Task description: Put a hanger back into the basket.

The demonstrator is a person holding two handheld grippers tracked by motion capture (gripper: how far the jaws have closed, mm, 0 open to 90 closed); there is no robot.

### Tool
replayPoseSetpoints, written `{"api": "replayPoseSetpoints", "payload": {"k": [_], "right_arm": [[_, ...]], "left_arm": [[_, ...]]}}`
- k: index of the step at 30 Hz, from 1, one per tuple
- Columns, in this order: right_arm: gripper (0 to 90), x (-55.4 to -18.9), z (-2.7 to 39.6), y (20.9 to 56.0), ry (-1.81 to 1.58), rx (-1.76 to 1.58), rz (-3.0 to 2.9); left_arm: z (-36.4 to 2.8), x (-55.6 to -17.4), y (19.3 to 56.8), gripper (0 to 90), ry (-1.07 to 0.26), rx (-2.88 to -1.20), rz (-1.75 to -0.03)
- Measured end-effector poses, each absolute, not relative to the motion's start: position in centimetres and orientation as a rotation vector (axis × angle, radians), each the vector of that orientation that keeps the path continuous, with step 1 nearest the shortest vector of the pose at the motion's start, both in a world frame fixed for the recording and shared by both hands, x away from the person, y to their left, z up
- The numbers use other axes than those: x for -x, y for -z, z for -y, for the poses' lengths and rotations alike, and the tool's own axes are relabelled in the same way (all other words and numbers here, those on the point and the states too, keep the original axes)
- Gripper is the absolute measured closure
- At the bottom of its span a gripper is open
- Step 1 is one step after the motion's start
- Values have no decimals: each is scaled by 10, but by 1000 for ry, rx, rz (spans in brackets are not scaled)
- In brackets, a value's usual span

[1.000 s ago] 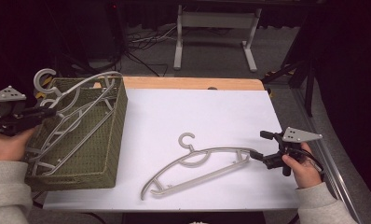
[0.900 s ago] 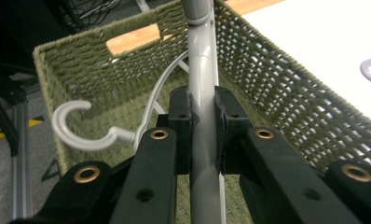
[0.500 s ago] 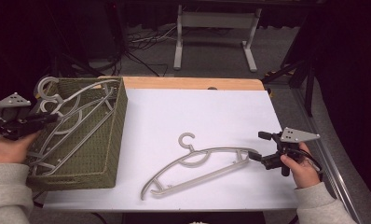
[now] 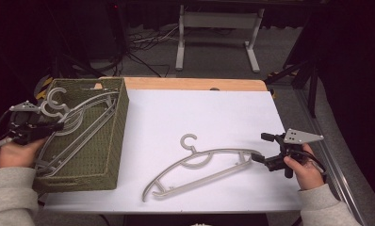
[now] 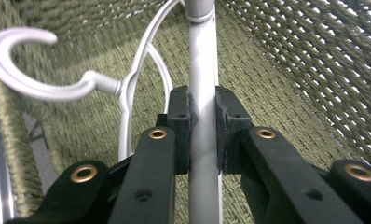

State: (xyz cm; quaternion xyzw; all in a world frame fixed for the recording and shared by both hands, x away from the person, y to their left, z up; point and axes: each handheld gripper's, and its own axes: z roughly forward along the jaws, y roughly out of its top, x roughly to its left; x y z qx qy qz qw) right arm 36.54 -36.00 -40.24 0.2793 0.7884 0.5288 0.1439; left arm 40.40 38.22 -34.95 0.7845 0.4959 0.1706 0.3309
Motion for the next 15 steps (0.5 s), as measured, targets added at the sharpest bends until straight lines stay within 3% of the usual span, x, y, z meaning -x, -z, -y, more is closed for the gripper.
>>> {"api": "replayPoseSetpoints", "payload": {"k": [5, 9, 15], "right_arm": [[45, -366, 359, 402, -1513, -801, -2277], [44, -368, 355, 400, -1510, -815, -2282], [70, -374, 342, 389, -1443, -759, -2317]], "left_arm": [[-382, -398, 338, 620, -517, -1976, -1291], [-372, -388, 320, 533, -517, -1913, -1191], [-344, -371, 298, 472, -525, -1898, -1039]]}}
